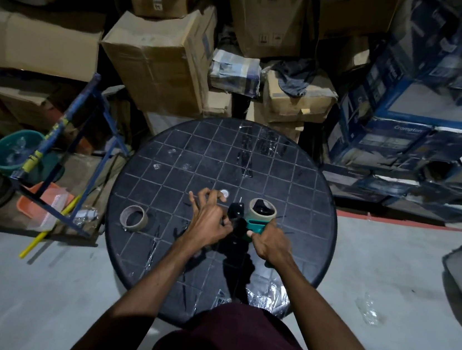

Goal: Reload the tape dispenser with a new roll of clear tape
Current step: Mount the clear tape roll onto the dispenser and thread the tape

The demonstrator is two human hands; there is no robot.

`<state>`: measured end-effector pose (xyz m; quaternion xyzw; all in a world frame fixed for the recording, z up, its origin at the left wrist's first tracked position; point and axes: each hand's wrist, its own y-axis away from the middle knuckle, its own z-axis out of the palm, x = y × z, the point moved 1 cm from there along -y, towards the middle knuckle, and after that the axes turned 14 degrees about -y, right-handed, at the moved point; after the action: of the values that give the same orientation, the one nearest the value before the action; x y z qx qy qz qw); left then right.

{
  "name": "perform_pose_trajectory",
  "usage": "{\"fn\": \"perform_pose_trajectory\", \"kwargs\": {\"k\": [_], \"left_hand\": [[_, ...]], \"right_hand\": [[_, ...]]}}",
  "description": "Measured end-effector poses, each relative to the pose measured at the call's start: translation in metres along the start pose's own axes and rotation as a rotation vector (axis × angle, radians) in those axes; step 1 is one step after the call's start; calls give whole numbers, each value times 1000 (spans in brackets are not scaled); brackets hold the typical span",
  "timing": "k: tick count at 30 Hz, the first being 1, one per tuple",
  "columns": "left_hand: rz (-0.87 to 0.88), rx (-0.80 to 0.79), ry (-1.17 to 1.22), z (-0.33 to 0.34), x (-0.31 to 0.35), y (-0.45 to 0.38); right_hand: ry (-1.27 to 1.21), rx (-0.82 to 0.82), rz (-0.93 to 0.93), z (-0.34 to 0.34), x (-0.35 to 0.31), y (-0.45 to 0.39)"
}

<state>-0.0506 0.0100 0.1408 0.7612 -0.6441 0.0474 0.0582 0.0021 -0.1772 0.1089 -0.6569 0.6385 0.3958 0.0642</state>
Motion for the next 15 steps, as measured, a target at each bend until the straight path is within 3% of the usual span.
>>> {"fn": "perform_pose_trajectory", "kwargs": {"k": [8, 15], "left_hand": [[-14, -63, 13, -4, -8, -3], [20, -106, 31, -18, -14, -6]], "right_hand": [[-142, -71, 90, 1, 6, -8], [-225, -156, 48, 6, 9, -15]]}}
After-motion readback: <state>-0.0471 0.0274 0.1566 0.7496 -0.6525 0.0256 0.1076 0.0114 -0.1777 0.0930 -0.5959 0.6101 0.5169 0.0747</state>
